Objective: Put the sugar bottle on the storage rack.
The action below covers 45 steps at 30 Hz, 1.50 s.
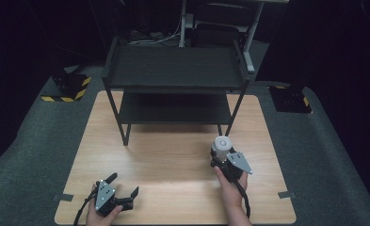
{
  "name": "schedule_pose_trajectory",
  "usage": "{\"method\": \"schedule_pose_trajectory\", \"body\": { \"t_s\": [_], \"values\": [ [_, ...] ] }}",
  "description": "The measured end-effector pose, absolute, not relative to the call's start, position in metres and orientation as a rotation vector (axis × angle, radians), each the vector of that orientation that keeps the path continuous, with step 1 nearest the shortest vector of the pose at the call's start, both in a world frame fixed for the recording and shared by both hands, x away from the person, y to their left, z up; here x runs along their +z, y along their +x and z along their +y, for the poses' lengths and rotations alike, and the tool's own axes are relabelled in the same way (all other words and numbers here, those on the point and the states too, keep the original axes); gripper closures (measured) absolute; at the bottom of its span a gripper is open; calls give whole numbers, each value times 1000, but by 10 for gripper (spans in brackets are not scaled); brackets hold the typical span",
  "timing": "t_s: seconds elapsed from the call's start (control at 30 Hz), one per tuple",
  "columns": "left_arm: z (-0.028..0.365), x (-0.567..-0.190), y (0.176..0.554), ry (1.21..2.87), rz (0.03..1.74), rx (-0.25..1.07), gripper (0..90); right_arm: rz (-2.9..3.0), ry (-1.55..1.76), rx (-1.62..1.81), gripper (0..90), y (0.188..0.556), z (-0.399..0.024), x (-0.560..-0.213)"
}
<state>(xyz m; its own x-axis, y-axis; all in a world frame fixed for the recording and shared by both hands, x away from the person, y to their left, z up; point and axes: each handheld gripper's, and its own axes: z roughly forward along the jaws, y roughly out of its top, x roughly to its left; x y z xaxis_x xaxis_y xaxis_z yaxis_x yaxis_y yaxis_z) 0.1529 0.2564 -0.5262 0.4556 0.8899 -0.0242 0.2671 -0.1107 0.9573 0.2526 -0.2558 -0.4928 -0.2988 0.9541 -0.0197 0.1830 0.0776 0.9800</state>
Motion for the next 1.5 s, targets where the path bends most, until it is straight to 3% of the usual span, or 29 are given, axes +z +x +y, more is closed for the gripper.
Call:
{"method": "schedule_pose_trajectory", "body": {
  "t_s": [0.33,0.83,1.5],
  "values": [
    [257,-526,153,1638,1017,726,7,1614,1095,1344,313,240,-245,-443],
    [258,-526,153,1637,1014,721,7,1596,1059,1392,313,252,-225,-373],
    [259,-527,152,1630,1012,717,7,1597,1062,1365,313,297,-195,-344]
  ]
}}
